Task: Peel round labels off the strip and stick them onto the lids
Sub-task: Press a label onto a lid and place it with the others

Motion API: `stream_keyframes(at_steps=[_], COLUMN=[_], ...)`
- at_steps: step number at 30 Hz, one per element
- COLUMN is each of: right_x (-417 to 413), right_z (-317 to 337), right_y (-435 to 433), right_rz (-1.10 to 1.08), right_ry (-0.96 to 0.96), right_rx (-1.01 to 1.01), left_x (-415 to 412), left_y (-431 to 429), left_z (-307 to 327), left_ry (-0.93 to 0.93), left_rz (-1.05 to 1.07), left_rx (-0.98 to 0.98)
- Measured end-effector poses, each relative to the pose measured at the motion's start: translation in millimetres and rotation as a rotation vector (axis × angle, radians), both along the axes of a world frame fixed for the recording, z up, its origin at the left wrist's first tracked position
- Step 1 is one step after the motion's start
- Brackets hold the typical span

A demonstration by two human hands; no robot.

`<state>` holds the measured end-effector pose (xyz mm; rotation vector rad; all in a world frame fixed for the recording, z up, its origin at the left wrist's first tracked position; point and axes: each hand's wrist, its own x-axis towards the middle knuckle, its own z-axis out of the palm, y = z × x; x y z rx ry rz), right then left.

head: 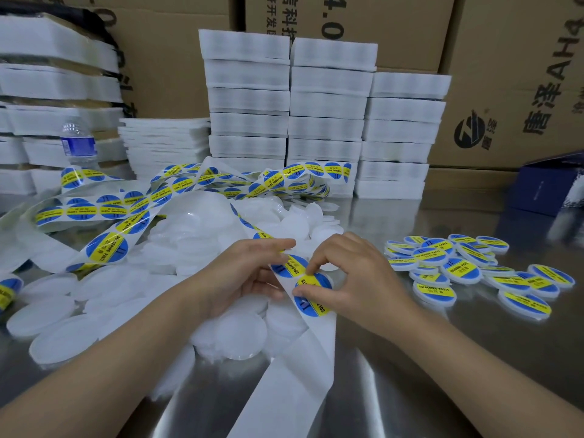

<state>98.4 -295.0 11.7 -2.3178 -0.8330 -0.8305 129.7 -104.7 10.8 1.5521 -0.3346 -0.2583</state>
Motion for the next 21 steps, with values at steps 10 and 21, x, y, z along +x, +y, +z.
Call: stream_keyframes(at_steps=[10,21], right_x=[-3.1,15.0], right_z=[2.2,6.6], right_y=[2.7,-5.9], right_rz=[0.208,0.017], right_ry=[0.334,0.488], right_rx=[0.505,0.780], left_x=[8.1,10.9], left_y=[-0.8,0.9], left_z=[-6.1,-6.2], left_ry=[-0.040,-0.162], left_rz=[0.123,0.284], left_rx=[-0.027,-0.105])
